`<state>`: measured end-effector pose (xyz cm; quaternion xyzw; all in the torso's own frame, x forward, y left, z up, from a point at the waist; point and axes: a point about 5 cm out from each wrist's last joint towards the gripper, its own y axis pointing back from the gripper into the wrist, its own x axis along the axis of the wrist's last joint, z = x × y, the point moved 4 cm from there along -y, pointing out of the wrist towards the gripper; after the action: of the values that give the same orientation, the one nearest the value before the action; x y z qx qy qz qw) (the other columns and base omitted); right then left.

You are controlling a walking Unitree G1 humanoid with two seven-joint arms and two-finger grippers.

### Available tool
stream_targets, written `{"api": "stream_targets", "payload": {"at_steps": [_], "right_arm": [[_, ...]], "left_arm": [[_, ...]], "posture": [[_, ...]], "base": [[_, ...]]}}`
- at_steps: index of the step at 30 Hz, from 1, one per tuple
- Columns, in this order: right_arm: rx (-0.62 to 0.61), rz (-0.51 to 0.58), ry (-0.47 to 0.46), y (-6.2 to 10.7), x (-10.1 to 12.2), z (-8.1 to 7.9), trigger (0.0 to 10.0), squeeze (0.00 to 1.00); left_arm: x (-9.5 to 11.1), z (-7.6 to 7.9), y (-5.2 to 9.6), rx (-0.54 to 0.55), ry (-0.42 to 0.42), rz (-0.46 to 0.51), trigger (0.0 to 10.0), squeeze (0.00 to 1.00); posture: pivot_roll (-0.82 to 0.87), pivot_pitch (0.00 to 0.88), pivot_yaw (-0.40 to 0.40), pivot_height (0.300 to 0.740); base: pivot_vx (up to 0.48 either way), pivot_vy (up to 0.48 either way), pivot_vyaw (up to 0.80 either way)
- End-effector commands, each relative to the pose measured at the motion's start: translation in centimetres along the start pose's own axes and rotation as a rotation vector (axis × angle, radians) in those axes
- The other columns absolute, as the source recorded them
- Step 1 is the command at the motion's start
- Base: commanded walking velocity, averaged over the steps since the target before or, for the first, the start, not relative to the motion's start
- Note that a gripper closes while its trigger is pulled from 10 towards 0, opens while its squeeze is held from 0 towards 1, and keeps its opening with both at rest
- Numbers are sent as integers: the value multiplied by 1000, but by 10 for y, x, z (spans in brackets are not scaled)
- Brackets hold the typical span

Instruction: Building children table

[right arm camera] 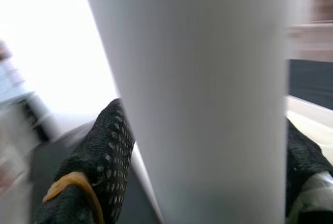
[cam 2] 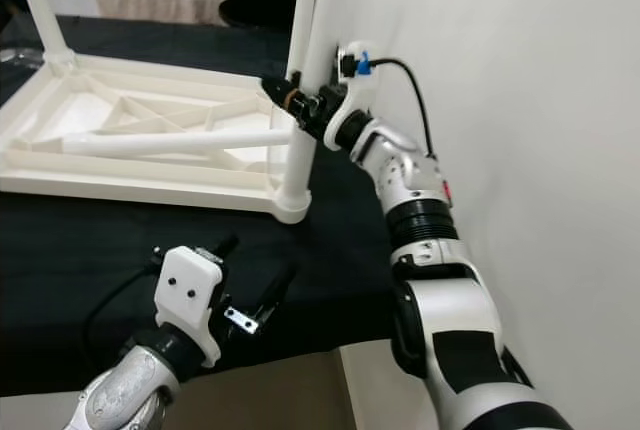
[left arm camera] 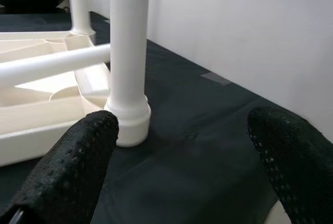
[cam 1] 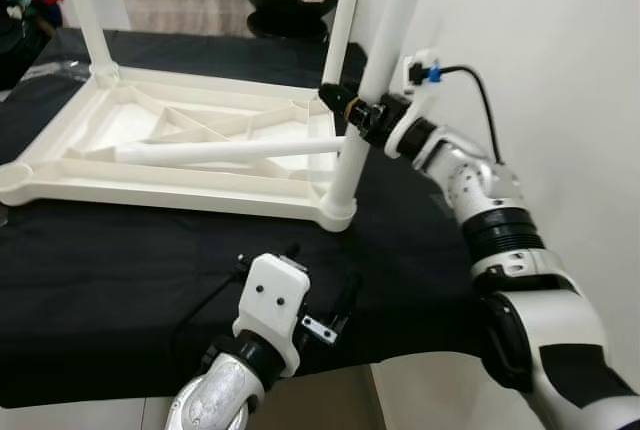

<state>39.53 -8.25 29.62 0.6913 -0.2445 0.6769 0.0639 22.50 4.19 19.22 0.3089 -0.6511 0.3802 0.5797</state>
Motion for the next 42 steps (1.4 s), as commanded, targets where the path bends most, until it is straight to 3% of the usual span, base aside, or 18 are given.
{"api": "stream_targets", "payload": {"at_steps": [1, 11, 12, 14, 22, 23, 24, 25, 26, 27, 28, 30, 31, 33, 38, 40, 41, 42], "right_arm": [[139, -49, 9, 4, -11, -15, 10000, 0], [335, -182, -37, 18, -43, -33, 10000, 0], [342, -204, -35, 18, -48, -35, 0, 0], [346, -215, -29, 18, -51, -36, 0, 0], [-20, -144, 66, 4, -41, 6, 0, 0], [-213, -98, 65, 5, -33, 27, 0, 0], [-213, -98, 65, 5, -33, 27, 0, 0], [-398, -79, 59, 11, -29, 45, 0, 0], [-398, -79, 59, 11, -29, 45, 0, 0], [-565, -69, 46, 19, -28, 61, 0, 0], [-565, -69, 46, 19, -28, 61, 0, 0], [-966, -155, 58, 59, -41, 93, 0, 0], [-966, -155, 58, 59, -41, 93, 0, 0], [-1184, -231, 97, 88, -50, 104, 0, 0], [-1271, -241, 110, 96, -51, 105, 0, 0], [-1326, -247, 96, 93, -52, 102, 10000, 0], [-1326, -247, 96, 93, -52, 102, 10000, 0], [-1253, -193, 62, 73, -48, 97, 10000, 0]], "left_arm": [[-2, 1, 1, 2, -5, -12, 10000, 0], [-2, 1, 1, 3, -2, -11, 10000, 0], [-2, 1, 1, 2, -4, -10, 10000, 0], [-2, 1, 0, 2, -4, -10, 10000, 0], [-1, -1, 1, 5, -7, -9, 10000, 0], [-1, -1, 1, 7, -6, -8, 10000, 0], [-1, -1, 1, 7, -6, -8, 10000, 0], [-1, -1, 0, 8, -8, -8, 10000, 0], [-1, -1, 0, 8, -8, -8, 10000, 0], [-1, -1, 0, 9, -9, -7, 10000, 0], [-1, -1, 0, 9, -9, -7, 10000, 0], [-1, -1, 0, 11, -7, -6, 10000, 0], [-1, -1, 0, 11, -7, -6, 10000, 0], [-1, 0, -1, 9, -5, -4, 10000, 0], [-1, 1, -1, 4, -4, -3, 10000, 0], [-1, 1, -1, 4, -5, -4, 10000, 0], [-1, 1, -1, 4, -5, -4, 10000, 0], [-1, 1, -1, 5, -5, -5, 10000, 0]], "posture": [[71, 118, -149, 740], [73, 122, -151, 740], [75, 120, -150, 740], [75, 120, -150, 740], [73, 122, -150, 740], [72, 122, -155, 740], [72, 122, -155, 740], [74, 123, -156, 740], [74, 123, -156, 740], [74, 124, -158, 740], [74, 124, -158, 740], [69, 126, -154, 740], [69, 126, -154, 740], [66, 126, -152, 740], [65, 127, -150, 740], [64, 128, -151, 740], [64, 128, -151, 740], [64, 129, -151, 740]], "base": [[0, 0, 0], [0, 0, 0], [0, 0, 0], [0, 0, 0], [0, 0, 0], [0, 0, 0], [0, 0, 0], [0, 0, 0], [0, 0, 0], [0, 0, 0], [0, 0, 0], [0, 0, 0], [0, 0, 0], [0, 0, 0], [0, 0, 0], [0, 0, 0], [0, 0, 0], [0, 0, 0]]}}
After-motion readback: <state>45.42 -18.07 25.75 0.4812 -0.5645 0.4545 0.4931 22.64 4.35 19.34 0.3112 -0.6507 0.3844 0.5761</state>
